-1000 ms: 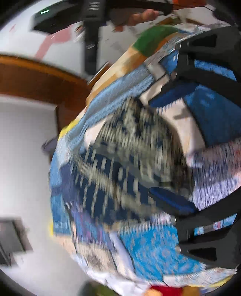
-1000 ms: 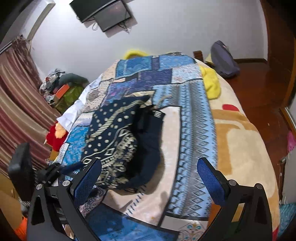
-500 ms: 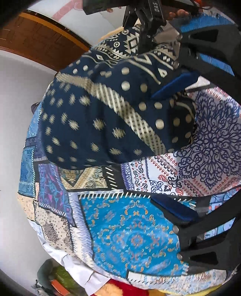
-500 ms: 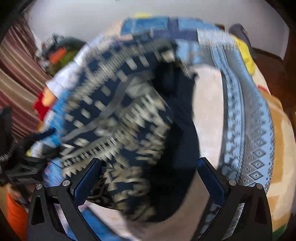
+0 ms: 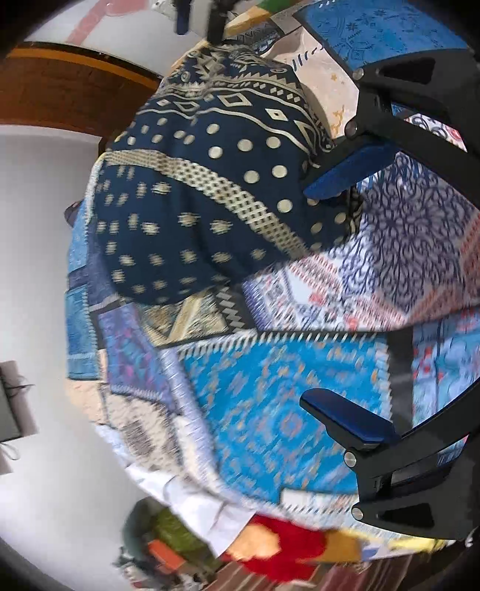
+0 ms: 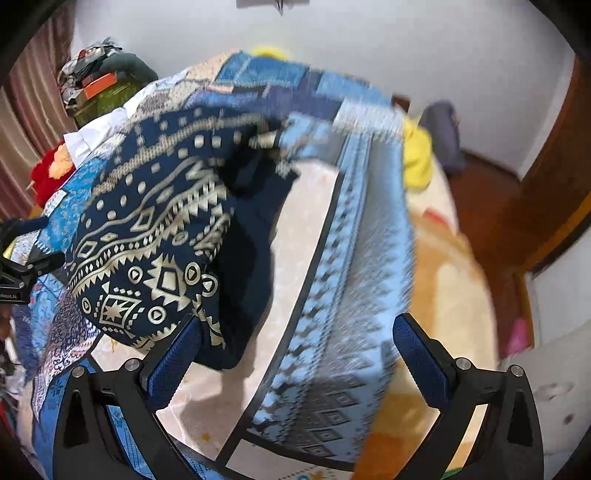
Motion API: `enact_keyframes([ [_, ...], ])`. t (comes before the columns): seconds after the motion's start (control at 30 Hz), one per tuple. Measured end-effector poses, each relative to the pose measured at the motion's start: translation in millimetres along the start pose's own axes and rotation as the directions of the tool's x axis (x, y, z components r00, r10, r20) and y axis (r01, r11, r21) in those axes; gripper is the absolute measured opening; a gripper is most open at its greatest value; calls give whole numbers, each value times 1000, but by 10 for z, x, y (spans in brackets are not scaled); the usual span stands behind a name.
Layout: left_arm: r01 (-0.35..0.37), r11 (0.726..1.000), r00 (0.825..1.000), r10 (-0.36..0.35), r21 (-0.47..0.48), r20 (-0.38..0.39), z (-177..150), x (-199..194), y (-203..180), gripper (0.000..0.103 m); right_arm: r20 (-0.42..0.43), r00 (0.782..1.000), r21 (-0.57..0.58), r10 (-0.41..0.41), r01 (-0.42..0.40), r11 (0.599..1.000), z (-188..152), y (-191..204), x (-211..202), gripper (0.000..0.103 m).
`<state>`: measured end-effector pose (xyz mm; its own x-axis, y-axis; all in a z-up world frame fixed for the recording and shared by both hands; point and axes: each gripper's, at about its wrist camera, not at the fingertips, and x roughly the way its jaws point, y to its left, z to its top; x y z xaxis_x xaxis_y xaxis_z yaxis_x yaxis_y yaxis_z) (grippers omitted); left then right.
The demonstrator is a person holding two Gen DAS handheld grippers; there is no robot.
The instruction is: Fold large clothes
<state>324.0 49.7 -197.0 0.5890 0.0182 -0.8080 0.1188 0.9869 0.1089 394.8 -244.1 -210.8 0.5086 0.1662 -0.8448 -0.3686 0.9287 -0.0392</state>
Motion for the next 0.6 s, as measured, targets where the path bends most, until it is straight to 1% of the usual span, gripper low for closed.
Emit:
enact_keyframes([
  [0.07,7,1000,1000,-7,-9,15,99,-51,66,103,46,999,7,12,-12,1000,105,49,-141,102],
  [0.13,26,999,999,-25,-33,32,243,-57,136,103,88,994,31,64,-67,997,269,48,-237,102],
  [0.2,54,996,998,-51,-64,46,422,-2,186,103,120,982,63,144,-152,986,434,74,-258,102],
  [0.27,101,991,994,-96,-86,54,583,92,193,103,131,968,99,212,-226,969,623,128,-170,102],
  [0.3,133,987,990,-128,-93,53,695,200,186,103,127,964,114,232,-246,962,681,150,-116,102],
  [0.37,144,983,989,-141,-111,33,825,386,174,103,102,956,148,275,-288,946,846,232,90,102],
  [0.4,149,980,989,-149,-129,15,898,515,174,103,79,953,165,293,-302,939,910,264,223,102],
  [0.47,171,971,985,-173,-169,6,989,690,201,103,28,945,206,326,-325,923,995,311,491,102],
  [0.53,188,959,982,-190,-211,10,1079,803,280,103,-19,943,229,332,-319,920,1033,324,696,102],
  [0.57,182,956,983,-184,-231,15,1118,838,333,103,-35,946,230,321,-305,924,1049,321,783,102],
  [0.6,173,956,985,-174,-237,17,1136,839,361,103,-49,954,225,295,-278,934,1065,292,884,102],
])
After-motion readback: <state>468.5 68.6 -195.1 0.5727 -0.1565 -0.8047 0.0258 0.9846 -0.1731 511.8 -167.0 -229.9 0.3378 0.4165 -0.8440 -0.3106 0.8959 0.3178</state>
